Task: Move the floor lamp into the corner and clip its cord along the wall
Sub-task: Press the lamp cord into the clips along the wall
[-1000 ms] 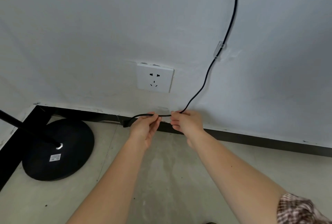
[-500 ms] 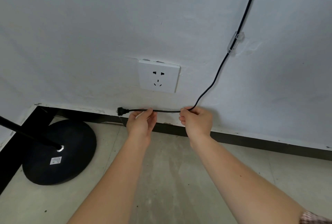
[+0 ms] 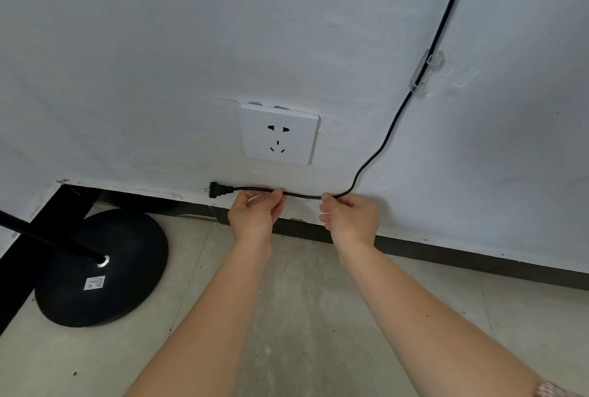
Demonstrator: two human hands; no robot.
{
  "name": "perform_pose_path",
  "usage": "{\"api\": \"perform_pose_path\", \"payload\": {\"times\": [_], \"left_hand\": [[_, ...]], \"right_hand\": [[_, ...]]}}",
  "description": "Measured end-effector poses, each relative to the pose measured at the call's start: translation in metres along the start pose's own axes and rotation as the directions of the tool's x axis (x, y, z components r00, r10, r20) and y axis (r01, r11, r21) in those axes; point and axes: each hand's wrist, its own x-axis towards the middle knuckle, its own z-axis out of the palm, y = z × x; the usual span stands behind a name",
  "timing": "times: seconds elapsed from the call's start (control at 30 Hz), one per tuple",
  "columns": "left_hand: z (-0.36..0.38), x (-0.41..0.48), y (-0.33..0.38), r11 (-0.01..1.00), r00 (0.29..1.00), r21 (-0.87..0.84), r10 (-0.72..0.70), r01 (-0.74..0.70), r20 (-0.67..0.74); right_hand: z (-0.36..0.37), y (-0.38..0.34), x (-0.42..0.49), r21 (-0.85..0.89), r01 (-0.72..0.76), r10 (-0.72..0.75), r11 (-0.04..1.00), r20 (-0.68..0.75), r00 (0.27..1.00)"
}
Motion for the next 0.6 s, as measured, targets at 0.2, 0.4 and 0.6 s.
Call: {"api": "perform_pose_path", "payload": {"times": [0.2, 0.4, 0.6], "left_hand": [[0.0028, 0.0023, -0.0048, 0.995, 1.000, 0.101, 0.011, -0.009, -0.017], [0.0018, 0.0050, -0.0049, 0.992, 0.999, 0.124, -0.034, 0.035, -0.010], [-0.0005, 0.0056, -0.0048, 0.982, 0.999, 0.186, -0.044, 0.043, 0.004]], "right_hand": [[-0.0026, 0.0001, 0.0016, -0.133, 0.105, -0.109, 0.986, -0.019, 0.994], [-0.0023, -0.0002, 0.0000, -0.203, 0.127, -0.136, 0.971, -0.032, 0.990], [-0.0032, 0.0013, -0.0010, -0.239, 0.136, -0.150, 0.961, -0.041, 0.988]]}}
